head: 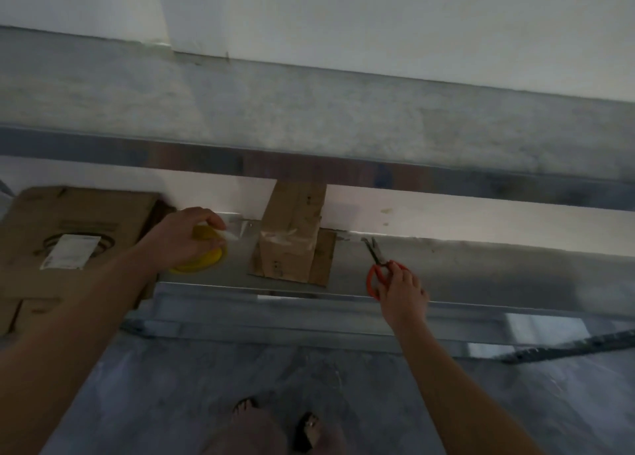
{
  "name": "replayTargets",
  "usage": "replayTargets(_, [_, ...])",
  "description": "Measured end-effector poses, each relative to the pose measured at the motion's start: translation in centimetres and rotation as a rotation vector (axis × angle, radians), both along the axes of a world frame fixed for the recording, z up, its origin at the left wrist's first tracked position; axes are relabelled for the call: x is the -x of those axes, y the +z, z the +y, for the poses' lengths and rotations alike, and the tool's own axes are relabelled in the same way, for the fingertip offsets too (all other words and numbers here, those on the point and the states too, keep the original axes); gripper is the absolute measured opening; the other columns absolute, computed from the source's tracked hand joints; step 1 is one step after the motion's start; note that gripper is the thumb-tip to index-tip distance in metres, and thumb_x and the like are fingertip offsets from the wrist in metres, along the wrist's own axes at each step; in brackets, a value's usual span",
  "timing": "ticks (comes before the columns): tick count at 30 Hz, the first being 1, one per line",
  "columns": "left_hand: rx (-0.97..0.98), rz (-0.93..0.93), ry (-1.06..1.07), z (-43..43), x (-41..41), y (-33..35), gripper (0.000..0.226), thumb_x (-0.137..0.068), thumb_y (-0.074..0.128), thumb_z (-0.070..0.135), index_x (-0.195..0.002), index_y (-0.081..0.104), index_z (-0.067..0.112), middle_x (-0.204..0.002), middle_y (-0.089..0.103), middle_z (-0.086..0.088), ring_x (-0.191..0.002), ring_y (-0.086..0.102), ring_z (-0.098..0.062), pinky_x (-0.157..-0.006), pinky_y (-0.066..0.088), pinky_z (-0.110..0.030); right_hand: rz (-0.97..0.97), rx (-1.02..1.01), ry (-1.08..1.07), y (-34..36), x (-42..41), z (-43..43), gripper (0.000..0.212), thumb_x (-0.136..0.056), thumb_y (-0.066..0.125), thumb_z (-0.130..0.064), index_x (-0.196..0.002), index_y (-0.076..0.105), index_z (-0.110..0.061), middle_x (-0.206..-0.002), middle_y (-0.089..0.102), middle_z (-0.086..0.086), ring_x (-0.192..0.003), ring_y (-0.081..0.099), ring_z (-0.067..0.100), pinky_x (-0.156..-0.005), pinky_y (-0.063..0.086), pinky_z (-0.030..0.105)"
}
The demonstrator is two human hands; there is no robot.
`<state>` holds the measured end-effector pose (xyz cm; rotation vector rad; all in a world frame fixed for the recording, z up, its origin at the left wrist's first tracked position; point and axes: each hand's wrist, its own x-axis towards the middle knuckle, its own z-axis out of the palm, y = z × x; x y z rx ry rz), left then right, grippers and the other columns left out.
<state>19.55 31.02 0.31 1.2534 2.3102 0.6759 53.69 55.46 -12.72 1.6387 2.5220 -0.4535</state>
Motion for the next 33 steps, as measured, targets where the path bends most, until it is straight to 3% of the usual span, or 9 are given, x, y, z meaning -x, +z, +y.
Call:
replayTargets(8, [-0.018,-0.008,0.083,-0.4,-1.2,0.6,0.023,-0.079,0.076,0.031,-0.097,0.063,0.035,-0.1,0.054,0.024,-0.096,0.051,-0.008,-0.076,0.038,-0.024,-0.175,0.039,-0.094,0.4,1.1,0.4,0.042,-0.102,0.033,-0.045,-0.117,0.058,-0.015,-0.111,0.068,0.006,-0.101,0.064,0.025,-0.087,0.041,0.037])
replayTargets(13, [-0.027,-0.023,0.03,-0.7,-1.1,1.2,0.022,-0.079,0.076,0.031,-0.095,0.062,0.036,-0.102,0.057,0.021,-0.098,0.052,-0.008,-0.076,0.04,-0.022,0.061,0.092,-0.16,3.3,-1.7,-3.8,0.024,-0.099,0.047,-0.036,-0.115,0.045,-0.018,-0.1,0.071,0.011,-0.093,0.068,0.034,-0.077,0.051,0.037])
replayTargets(16, [-0.009,-0.038,-0.023,-1.0,-0.6,1.5,0.022,-0.079,0.075,0.034,-0.096,0.061,0.037,-0.106,0.059,0.015,-0.101,0.055,-0.012,-0.085,0.045,-0.031,0.199,0.033,-0.165,5.1,-3.5,-9.5,0.033,-0.095,0.054,-0.037,-0.125,0.047,-0.027,-0.095,0.073,0.007,-0.087,0.07,0.032,-0.068,0.046,0.033])
replayTargets(19, [0.002,-0.042,-0.083,-1.1,0.1,1.9,0.02,-0.08,0.074,0.035,-0.095,0.06,0.037,-0.106,0.059,0.013,-0.101,0.056,-0.012,-0.089,0.048,-0.035,0.339,0.104,-0.18,7.0,-3.3,-15.7,0.038,-0.087,0.063,-0.046,-0.121,0.048,-0.037,-0.09,0.072,-0.009,-0.087,0.071,0.022,-0.065,0.041,0.028])
replayTargets(21, [-0.005,-0.045,-0.126,-1.0,0.6,2.2,0.018,-0.08,0.073,0.035,-0.093,0.061,0.036,-0.104,0.059,0.014,-0.1,0.056,-0.011,-0.089,0.048,-0.035,0.389,0.181,-0.181,8.1,-1.7,-19.2,0.034,-0.084,0.063,-0.055,-0.111,0.045,-0.044,-0.078,0.067,-0.022,-0.081,0.07,0.009,-0.063,0.043,0.024])
replayTargets(23, [-0.005,-0.059,-0.166,-1.0,1.1,2.5,0.017,-0.081,0.072,0.034,-0.092,0.061,0.035,-0.103,0.059,0.014,-0.1,0.056,-0.011,-0.087,0.047,-0.034,0.468,0.275,-0.166,8.5,0.9,-21.9,0.03,-0.083,0.063,-0.057,-0.104,0.045,-0.045,-0.074,0.067,-0.022,-0.074,0.069,0.002,-0.064,0.049,0.024])
replayTargets(26, [-0.005,-0.081,-0.223,-0.8,1.6,2.8,0.015,-0.082,0.071,0.032,-0.093,0.061,0.031,-0.104,0.059,0.012,-0.1,0.055,-0.011,-0.087,0.046,-0.032,0.759,0.584,-0.243,8.8,5.5,-24.8,0.024,-0.088,0.068,-0.044,-0.104,0.053,-0.033,-0.082,0.074,-0.011,-0.071,0.069,0.002,-0.062,0.054,0.025])
replayTargets(29, [-0.013,-0.065,-0.272,-0.6,2.1,3.0,0.016,-0.083,0.071,0.03,-0.096,0.062,0.028,-0.104,0.059,0.011,-0.099,0.053,-0.01,-0.084,0.044,-0.03,0.975,0.865,-0.342,8.7,9.5,-26.0,0.014,-0.092,0.066,-0.025,-0.102,0.058,-0.021,-0.068,0.066,-0.007,-0.056,0.06,0.002,-0.052,0.043,0.016])
replayTargets(33, [-0.035,-0.113,-0.279,-0.7,2.6,3.0,0.016,-0.083,0.072,0.032,-0.095,0.063,0.026,-0.097,0.058,0.018,-0.09,0.053,-0.001,-0.066,0.04,-0.02,1.082,1.038,-0.388,8.4,12.5,-25.7,0.044,-0.068,0.08,-0.052,-0.097,0.061,-0.026,-0.062,0.061,-0.007,-0.056,0.058,0.007,-0.055,0.047,0.022])
